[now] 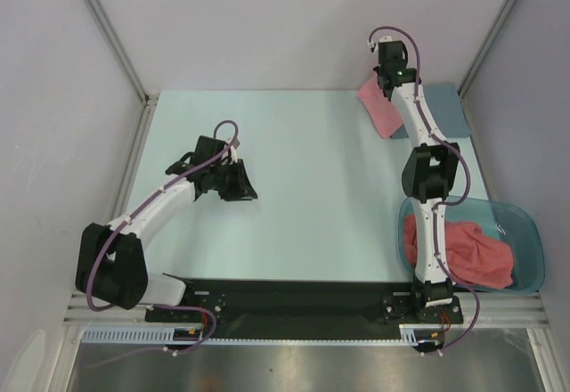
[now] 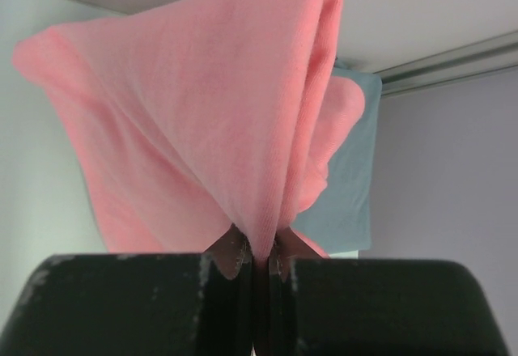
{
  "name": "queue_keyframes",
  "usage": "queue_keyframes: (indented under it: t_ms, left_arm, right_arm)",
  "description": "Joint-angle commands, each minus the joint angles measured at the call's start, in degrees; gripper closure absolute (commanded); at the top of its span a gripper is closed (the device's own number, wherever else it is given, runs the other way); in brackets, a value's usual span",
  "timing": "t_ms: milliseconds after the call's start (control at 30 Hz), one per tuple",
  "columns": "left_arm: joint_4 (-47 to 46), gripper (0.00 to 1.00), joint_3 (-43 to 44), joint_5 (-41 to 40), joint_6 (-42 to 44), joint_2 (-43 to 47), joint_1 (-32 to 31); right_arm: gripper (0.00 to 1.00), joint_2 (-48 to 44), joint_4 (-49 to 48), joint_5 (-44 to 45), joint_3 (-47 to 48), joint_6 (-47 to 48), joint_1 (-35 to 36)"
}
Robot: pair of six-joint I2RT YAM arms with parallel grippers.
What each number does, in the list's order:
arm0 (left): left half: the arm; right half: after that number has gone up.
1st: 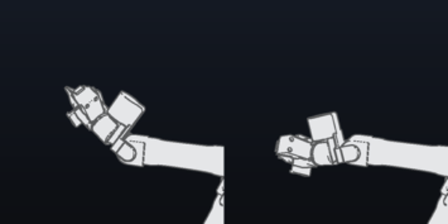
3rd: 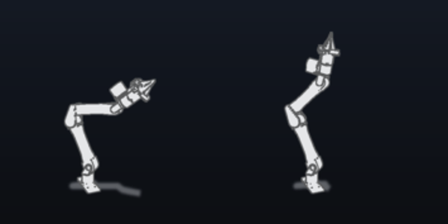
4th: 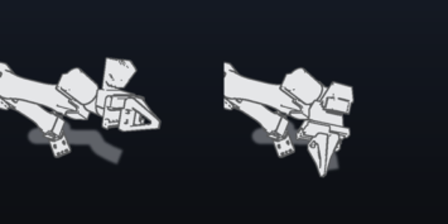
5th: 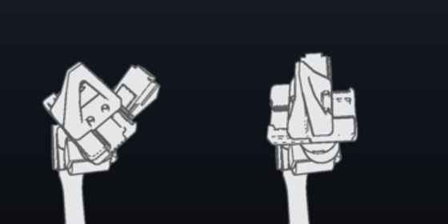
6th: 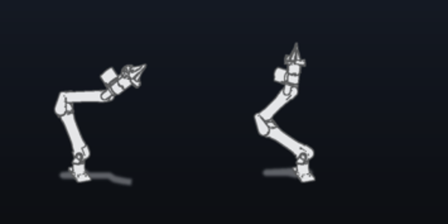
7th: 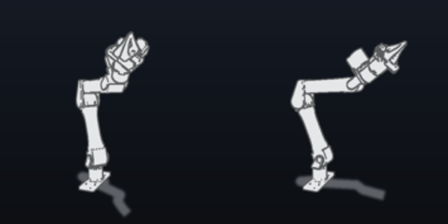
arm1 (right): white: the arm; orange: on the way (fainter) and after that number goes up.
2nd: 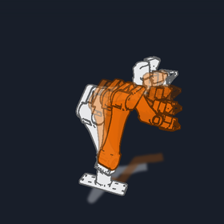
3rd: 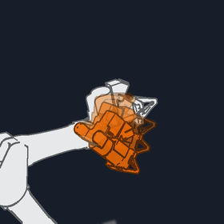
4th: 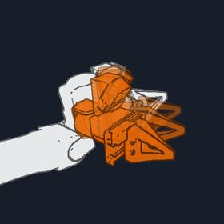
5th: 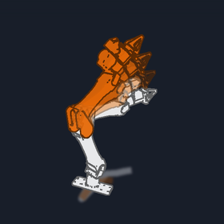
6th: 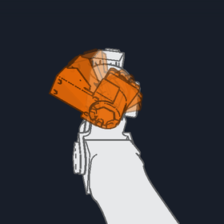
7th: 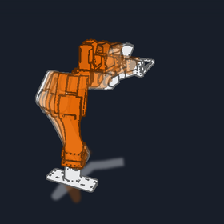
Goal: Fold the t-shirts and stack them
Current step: Neatly place the folded tshirt to the corner
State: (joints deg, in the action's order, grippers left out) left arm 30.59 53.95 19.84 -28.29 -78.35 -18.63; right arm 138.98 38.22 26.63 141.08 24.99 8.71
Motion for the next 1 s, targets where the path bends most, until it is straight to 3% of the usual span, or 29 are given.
queue_keyframes:
  t_ms: [0, 600, 767, 967]
  left_arm:
    - [-1.1, 0.73, 1.9, 1.2, 1.1, -0.6, -0.4]
    - [-0.9, 0.72, 3.4, 1.5, 0.5, -2.0, -0.7]
    - [-1.2, 0.72, 3.3, 1.6, 0.5, -1.9, -0.8]
    - [-1.2, 0.73, 3.2, 1.8, 0.3, -1.6, -0.9]
  right_arm:
    - [1.00, -2.3, -3.1, 1.8, 3.2, 1.7, -1.1]
    - [1.00, -5.6, -0.1, 3.2, 3.0, 0.8, -0.7]
    - [1.00, -9.0, -1.9, 3.5, -0.8, 0.1, -0.5]
    - [1.00, -8.0, -1.0, 3.7, 2.4, 0.6, -0.1]
